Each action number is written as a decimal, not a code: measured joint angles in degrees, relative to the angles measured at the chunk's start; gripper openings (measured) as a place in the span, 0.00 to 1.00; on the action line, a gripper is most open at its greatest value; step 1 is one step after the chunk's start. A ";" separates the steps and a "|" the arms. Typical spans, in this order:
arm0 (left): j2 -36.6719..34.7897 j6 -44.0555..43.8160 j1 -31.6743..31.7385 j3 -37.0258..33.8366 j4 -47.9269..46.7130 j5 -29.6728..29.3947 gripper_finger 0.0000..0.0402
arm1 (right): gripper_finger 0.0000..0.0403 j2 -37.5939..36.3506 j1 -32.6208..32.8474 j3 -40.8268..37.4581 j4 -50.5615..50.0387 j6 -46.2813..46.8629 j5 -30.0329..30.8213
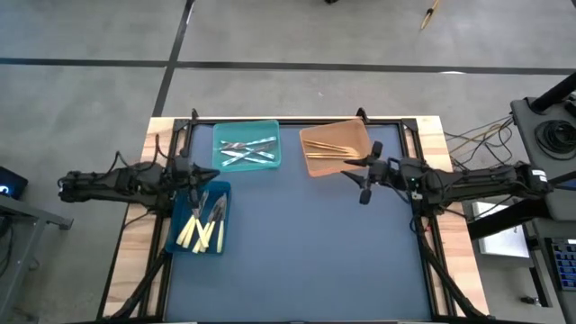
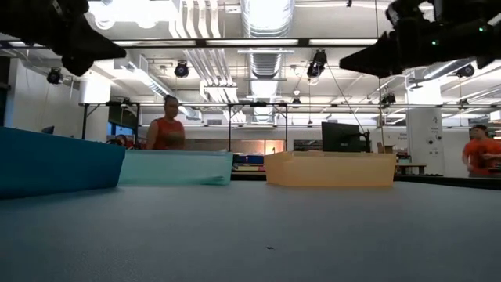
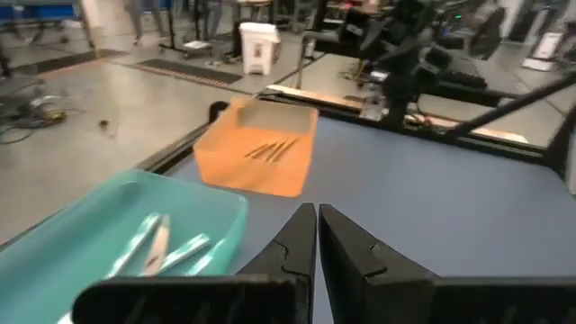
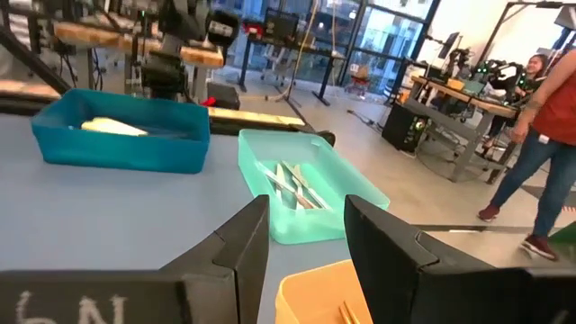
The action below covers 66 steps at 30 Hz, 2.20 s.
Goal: Sort silverware by color (type)
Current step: Return to Home Position
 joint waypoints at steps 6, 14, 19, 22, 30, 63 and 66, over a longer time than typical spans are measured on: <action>-3.49 -1.00 0.00 -6.84 5.78 0.95 0.00 | 0.34 -9.23 0.01 -5.19 0.10 2.27 0.01; -6.87 -0.31 0.00 -17.69 18.67 5.47 0.00 | 0.34 -22.47 0.00 -11.38 0.05 2.34 0.02; -7.80 0.47 0.00 -22.15 24.89 8.33 0.00 | 0.34 -30.84 0.01 -15.67 -0.06 2.73 0.03; -7.09 2.21 -0.01 -22.35 25.63 10.26 0.00 | 0.34 -35.96 -0.09 -16.72 -4.17 3.57 0.42; -3.87 4.43 0.02 -22.38 25.32 4.02 0.00 | 0.34 -41.37 -0.09 -16.74 -19.91 6.38 0.56; 1.11 2.36 0.02 -21.85 25.51 -1.58 0.00 | 0.34 -38.68 -0.09 -16.81 -22.95 18.13 0.46; 1.18 2.36 0.02 -21.85 25.47 -1.57 0.00 | 0.34 -38.68 -0.09 -16.81 -22.95 18.14 0.46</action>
